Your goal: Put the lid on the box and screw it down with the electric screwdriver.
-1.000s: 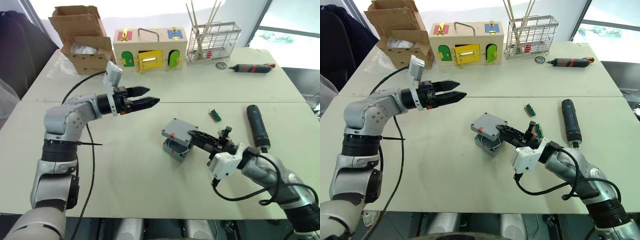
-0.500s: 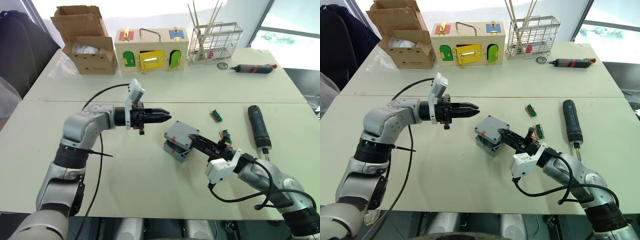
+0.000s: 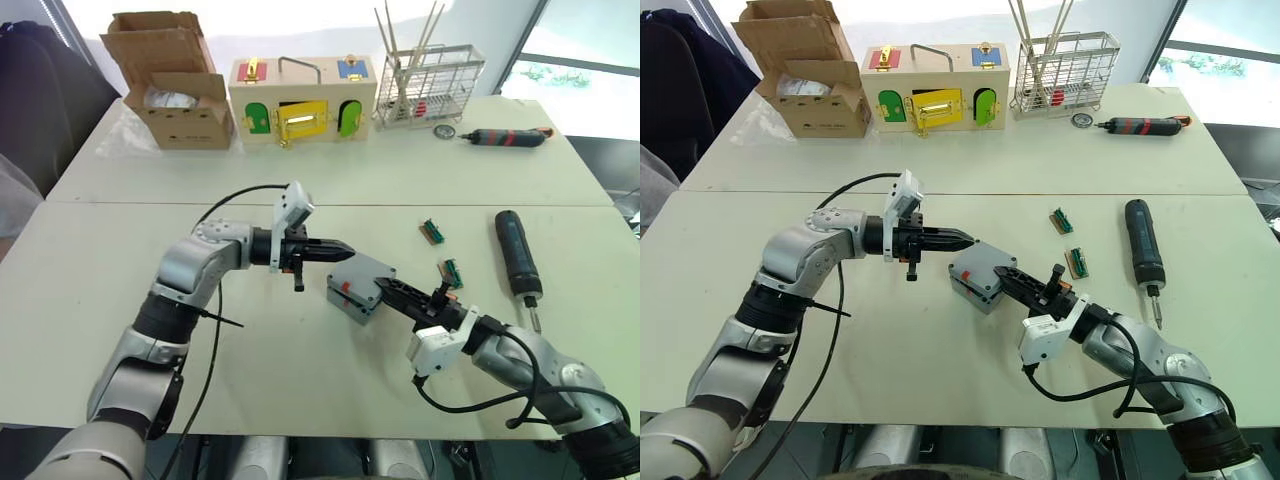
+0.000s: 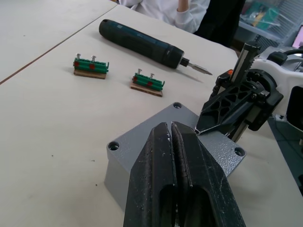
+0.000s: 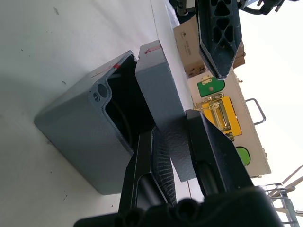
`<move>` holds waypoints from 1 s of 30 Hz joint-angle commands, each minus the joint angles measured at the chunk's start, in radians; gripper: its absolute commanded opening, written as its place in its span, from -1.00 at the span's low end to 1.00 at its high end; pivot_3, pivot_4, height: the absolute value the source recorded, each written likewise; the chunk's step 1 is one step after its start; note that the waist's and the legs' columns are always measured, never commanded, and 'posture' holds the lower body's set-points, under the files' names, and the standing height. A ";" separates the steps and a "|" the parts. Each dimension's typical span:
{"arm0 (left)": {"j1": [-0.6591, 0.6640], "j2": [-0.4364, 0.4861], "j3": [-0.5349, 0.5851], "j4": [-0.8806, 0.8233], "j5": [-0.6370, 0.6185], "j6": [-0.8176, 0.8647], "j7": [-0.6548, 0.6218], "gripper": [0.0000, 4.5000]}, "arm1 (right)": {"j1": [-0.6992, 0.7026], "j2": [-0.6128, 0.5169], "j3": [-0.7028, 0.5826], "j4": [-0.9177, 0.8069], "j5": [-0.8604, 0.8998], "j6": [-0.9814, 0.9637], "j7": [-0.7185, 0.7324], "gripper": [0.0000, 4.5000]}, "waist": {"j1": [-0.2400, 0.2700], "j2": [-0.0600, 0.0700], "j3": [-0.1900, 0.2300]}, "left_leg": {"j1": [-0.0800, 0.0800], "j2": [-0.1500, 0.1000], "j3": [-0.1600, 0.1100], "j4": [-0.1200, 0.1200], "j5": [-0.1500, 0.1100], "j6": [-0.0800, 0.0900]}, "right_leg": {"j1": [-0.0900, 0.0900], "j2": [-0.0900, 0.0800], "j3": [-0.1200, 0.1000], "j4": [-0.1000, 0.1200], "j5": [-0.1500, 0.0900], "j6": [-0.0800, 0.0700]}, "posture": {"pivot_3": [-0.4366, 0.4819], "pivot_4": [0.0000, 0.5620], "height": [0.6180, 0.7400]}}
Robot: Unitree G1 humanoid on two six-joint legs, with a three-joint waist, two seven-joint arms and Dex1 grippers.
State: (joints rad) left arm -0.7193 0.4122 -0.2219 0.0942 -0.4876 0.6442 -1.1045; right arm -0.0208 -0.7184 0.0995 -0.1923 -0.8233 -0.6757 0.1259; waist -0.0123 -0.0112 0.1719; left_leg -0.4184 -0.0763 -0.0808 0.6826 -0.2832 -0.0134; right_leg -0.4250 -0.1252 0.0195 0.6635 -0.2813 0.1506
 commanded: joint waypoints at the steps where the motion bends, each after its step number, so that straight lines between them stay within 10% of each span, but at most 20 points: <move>1: -0.015 -0.007 -0.011 -0.011 0.018 -0.029 -0.019 -0.97 | 0.006 0.001 0.007 -0.017 -0.013 0.009 -0.008 -0.94 | 0.000 0.000 0.000 | 0.000 0.000 0.000 0.000 0.000 0.000 | 0.000 0.000 0.000 0.000 0.000 0.000 | -0.05 -0.47 0.86; 30: 0.028 -0.026 -0.162 0.051 0.238 -0.211 -0.083 -0.97 | 0.095 -0.004 0.067 -0.021 -0.134 0.055 -0.081 -0.94 | 0.002 0.001 -0.004 | 0.012 0.000 -0.003 -0.003 -0.001 0.002 | 0.019 0.003 -0.001 -0.011 0.000 0.000 | -0.05 -0.47 0.86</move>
State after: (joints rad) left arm -0.7069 0.3864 -0.3559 0.1306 -0.2851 0.4440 -1.1923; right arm 0.0451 -0.7231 0.1342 -0.2182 -0.9263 -0.6210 0.0319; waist -0.0101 -0.0103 0.1679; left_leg -0.4060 -0.0763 -0.0837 0.6798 -0.2843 -0.0117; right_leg -0.4062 -0.1224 0.0189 0.6519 -0.2816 0.1506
